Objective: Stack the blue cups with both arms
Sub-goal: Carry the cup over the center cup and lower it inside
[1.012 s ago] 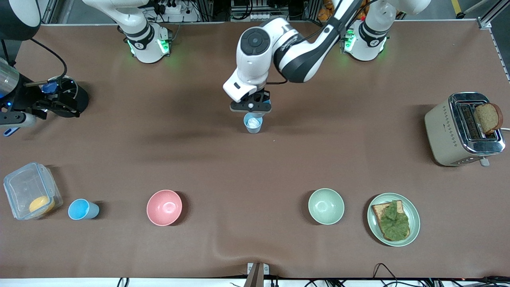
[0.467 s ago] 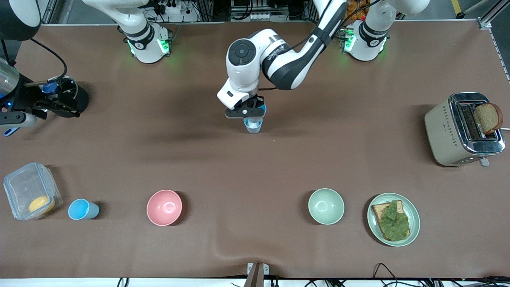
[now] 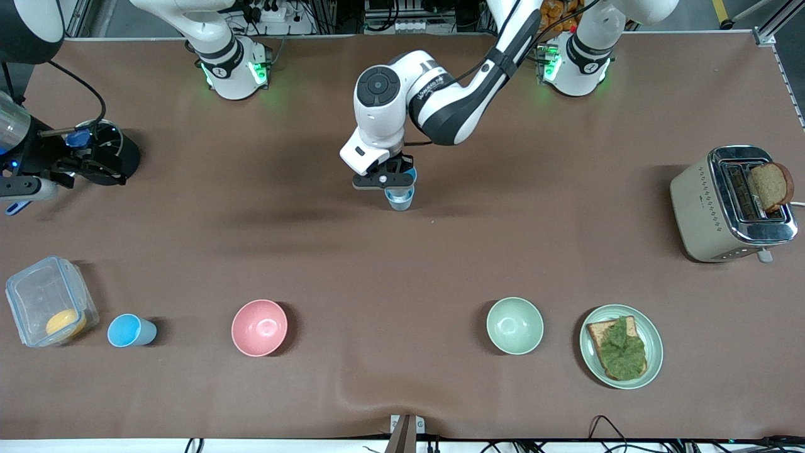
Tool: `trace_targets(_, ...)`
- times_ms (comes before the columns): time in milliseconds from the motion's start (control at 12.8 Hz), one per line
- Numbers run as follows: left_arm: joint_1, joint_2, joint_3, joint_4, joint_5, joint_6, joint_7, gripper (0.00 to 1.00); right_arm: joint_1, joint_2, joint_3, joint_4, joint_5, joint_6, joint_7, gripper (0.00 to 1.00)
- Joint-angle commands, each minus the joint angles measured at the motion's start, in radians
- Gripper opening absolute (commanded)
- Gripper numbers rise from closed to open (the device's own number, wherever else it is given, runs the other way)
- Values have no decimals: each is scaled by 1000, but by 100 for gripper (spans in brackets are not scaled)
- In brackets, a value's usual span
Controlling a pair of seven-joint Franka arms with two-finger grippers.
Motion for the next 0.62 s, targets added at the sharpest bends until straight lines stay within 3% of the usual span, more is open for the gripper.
trace_targets(0, -33, 32, 29, 39, 21, 6, -26, 0, -26, 11, 15, 22, -15, -50, -8, 100)
trace_targets(545, -35, 36, 35, 37, 21, 4, -25, 0, -26, 17, 15, 30, -3, -43, -8, 100)
